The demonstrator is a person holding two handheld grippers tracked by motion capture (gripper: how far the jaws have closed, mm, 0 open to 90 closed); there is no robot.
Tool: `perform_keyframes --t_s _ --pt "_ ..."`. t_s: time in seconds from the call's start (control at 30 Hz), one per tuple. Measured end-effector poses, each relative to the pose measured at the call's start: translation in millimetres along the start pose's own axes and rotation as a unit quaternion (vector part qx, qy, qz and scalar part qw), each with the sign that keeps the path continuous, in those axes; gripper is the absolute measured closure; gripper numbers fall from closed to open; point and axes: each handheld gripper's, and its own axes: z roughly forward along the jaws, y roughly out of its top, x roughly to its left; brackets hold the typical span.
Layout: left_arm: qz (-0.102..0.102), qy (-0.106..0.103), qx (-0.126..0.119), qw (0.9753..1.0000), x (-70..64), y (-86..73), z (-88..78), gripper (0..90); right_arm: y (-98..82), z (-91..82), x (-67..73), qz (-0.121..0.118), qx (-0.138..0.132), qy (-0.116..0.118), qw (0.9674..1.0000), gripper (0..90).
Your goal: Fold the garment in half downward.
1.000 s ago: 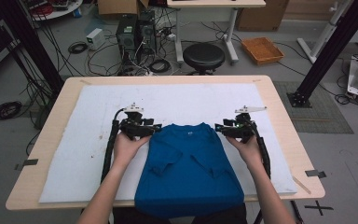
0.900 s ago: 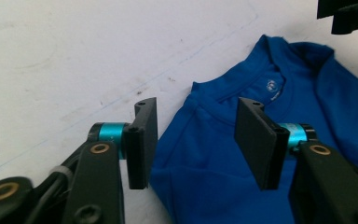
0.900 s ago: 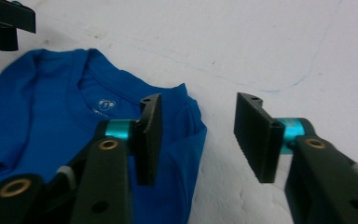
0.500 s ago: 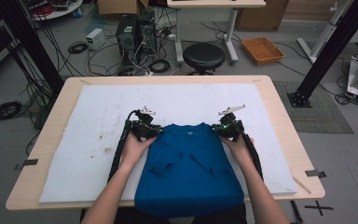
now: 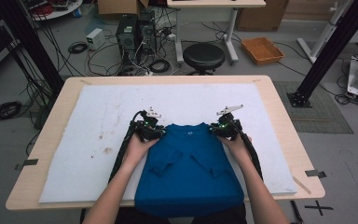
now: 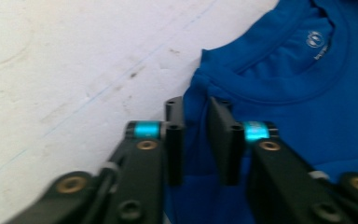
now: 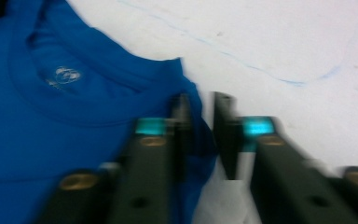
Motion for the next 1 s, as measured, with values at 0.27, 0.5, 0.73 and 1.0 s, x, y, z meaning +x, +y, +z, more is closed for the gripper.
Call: perform_keyframes --t_s 0.27,0.5,0.73,1.0 --pt "0.002 0.001 -0.011 0.9999 6.6 3.3 -1.7 88.0 4.8 -4.7 -3.7 -0.008 -0.021 0.008 0.9997 88.8" --pt "0.012 0.003 -0.041 0.9991 30.5 36.3 -10.2 88.1 30.9 -8.1 -23.5 -0.007 -0.046 0.014 0.9988 88.8" --pt "0.009 -0.001 -0.069 0.9976 44.7 44.2 -13.6 88.0 48.8 -11.8 -31.8 0.008 -0.072 0.012 0.9973 88.8" --pt "0.036 0.001 -0.104 0.9939 22.5 30.3 -38.2 88.0 40.7 -37.4 -15.7 0.019 -0.112 0.019 0.9933 88.8"
